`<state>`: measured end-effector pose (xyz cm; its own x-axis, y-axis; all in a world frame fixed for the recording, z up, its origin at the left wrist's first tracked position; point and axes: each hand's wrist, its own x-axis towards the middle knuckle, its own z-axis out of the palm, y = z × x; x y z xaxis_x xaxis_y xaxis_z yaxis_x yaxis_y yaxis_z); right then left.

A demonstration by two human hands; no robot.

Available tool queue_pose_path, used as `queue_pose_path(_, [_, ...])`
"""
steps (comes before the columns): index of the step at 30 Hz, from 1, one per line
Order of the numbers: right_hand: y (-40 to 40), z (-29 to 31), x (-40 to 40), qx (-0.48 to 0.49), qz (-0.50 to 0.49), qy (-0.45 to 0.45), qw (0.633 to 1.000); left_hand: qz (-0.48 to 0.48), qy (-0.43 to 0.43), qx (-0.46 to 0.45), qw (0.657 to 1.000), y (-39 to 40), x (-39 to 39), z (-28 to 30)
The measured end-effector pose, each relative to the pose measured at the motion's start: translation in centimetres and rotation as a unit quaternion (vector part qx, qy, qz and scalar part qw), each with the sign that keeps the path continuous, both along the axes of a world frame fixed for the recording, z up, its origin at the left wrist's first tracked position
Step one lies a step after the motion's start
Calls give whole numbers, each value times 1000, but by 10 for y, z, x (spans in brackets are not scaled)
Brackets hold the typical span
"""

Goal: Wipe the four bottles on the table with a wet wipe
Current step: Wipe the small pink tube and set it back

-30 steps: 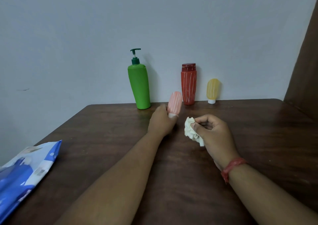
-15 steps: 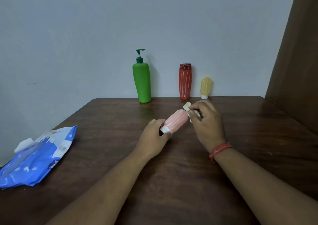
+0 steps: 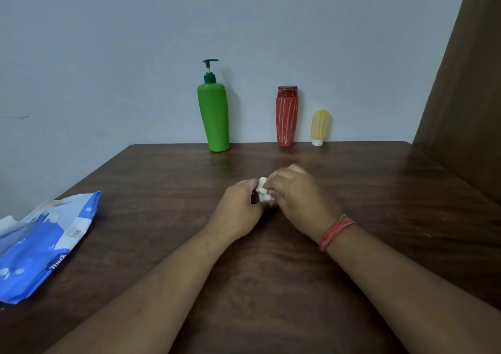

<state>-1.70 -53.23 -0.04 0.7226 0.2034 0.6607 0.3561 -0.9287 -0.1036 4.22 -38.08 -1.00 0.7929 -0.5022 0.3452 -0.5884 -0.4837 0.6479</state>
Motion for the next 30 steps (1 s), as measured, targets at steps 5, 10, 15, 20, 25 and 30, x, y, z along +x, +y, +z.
queue_pose_path(5, [-30, 1, 8, 67, -117, 15, 991, 20, 15, 8, 1000, 0, 3, -1])
queue_pose_path(10, [-6, 0, 0, 54, -43, 14, 998, 18, 15, -1, 1000, 0, 0, 0])
queue_pose_path(15, [-17, 3, 3, 63, -90, 22, 994, 24, 10, 3, 1000, 1, 0, 1])
queue_pose_path(20, [-20, 4, -4, 109, -101, 24, 989, 22, 20, -5, 1000, -2, 1, 1])
queue_pose_path(25, [-7, 3, -4, 47, -53, 52, 996, 23, 25, -11, 999, 0, 0, 2])
queue_pose_path(30, [-43, 2, -3, 140, -169, 53, 974, 31, 35, 3, 999, 0, 1, 2])
